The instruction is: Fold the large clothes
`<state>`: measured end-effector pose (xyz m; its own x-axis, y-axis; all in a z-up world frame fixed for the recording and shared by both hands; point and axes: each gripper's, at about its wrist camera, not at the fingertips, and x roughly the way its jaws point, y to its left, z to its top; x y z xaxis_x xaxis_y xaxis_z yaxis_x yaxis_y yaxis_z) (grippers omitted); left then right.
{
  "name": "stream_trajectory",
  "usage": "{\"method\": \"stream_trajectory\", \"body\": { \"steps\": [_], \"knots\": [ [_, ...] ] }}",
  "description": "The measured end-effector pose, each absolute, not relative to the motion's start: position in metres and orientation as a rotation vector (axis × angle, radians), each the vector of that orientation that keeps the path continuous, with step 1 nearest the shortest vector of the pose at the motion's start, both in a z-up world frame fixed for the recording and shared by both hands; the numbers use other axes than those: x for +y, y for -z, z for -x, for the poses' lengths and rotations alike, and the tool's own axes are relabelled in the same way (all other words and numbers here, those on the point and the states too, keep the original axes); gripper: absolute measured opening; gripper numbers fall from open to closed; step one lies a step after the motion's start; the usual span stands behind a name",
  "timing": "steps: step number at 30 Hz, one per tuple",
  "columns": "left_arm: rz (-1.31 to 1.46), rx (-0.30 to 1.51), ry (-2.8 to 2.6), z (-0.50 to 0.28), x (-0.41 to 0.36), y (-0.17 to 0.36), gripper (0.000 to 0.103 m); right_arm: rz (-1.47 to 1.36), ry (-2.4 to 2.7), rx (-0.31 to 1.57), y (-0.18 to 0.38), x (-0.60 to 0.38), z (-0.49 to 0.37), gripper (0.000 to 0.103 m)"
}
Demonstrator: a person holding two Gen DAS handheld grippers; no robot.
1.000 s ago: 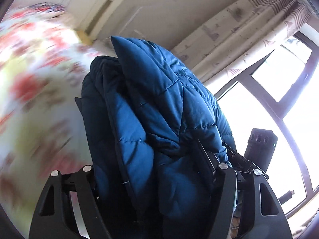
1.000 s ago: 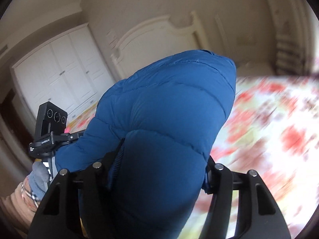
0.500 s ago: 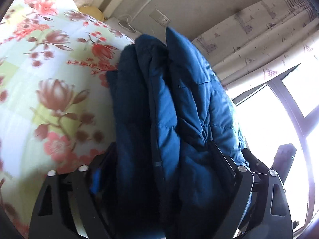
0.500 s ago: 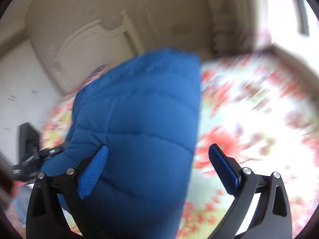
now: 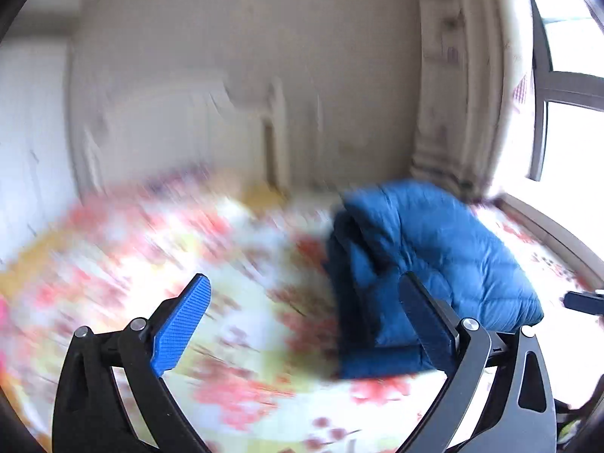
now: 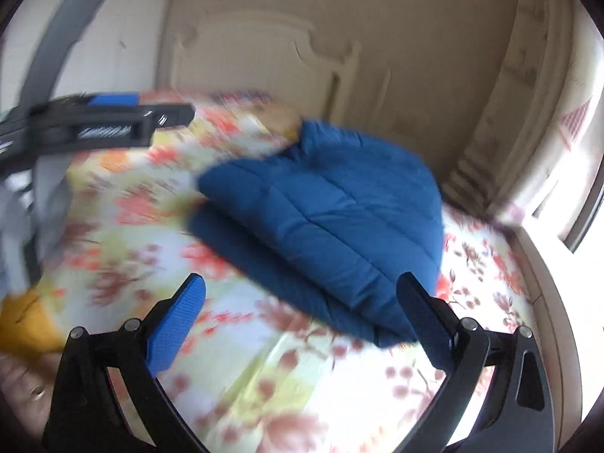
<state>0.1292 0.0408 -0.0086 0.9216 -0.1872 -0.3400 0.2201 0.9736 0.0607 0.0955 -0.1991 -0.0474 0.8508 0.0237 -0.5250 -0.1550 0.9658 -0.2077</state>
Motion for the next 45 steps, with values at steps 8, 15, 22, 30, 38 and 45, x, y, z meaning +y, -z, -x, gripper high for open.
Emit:
{"method": "stream_trajectory", "body": {
  "steps": [8, 15, 22, 30, 38, 45],
  "knots": [
    [-0.050, 0.192, 0.085, -0.035, 0.047, -0.050, 0.098, 0.008, 0.040, 0.340, -0.025, -0.254, -0.020, 0.101],
    [-0.038, 0.321, 0.122, -0.028, 0.014, -0.013, 0.098, -0.102, 0.164, 0.418, -0.012, -0.259, -0.032, 0.101],
    [-0.071, 0.408, 0.165, -0.040, 0.002, 0.013, 0.098, -0.085, 0.171, 0.470, 0.016, -0.248, -0.043, 0.101],
    [-0.089, 0.403, 0.176, -0.036, -0.002, 0.014, 0.098, -0.054, 0.172, 0.464, 0.013, -0.240, -0.040, 0.100],
    [-0.088, 0.413, 0.171, -0.037, -0.002, 0.017, 0.098, -0.047, 0.163, 0.471, 0.014, -0.235, -0.042, 0.101],
    [-0.088, 0.414, 0.171, -0.037, -0.002, 0.018, 0.098, -0.041, 0.166, 0.464, 0.013, -0.234, -0.041, 0.101]
  ]
}}
